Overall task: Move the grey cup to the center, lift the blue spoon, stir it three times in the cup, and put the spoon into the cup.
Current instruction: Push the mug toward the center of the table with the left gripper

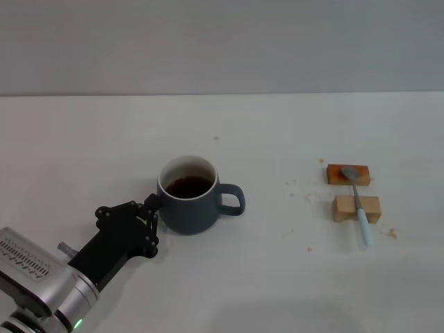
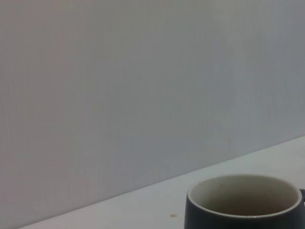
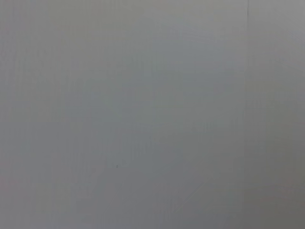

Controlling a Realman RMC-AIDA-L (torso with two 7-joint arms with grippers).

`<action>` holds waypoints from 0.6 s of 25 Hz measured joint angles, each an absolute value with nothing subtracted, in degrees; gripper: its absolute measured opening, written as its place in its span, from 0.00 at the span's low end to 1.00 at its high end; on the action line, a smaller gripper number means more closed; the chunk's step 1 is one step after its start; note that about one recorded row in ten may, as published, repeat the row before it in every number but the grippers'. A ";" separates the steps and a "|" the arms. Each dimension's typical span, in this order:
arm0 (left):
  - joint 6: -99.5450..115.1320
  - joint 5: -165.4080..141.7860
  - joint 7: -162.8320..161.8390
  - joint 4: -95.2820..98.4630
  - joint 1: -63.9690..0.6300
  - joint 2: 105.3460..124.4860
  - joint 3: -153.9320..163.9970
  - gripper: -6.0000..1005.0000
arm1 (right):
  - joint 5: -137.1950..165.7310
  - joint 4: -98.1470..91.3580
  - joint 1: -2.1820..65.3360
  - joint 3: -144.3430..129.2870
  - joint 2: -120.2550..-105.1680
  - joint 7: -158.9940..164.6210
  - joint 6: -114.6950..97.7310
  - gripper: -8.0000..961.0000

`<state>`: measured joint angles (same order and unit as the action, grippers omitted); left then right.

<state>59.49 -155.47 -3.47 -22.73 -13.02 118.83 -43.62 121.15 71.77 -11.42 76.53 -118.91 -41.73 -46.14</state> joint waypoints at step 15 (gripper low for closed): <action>59.49 -152.03 -5.54 -22.83 -13.69 118.02 -54.11 0.00 | 119.91 71.58 -11.68 67.76 -119.12 -41.05 -47.16 0.75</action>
<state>59.49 -152.03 -5.54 -22.83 -13.69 118.02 -54.11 119.91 71.58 -11.68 67.75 -119.12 -41.05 -47.16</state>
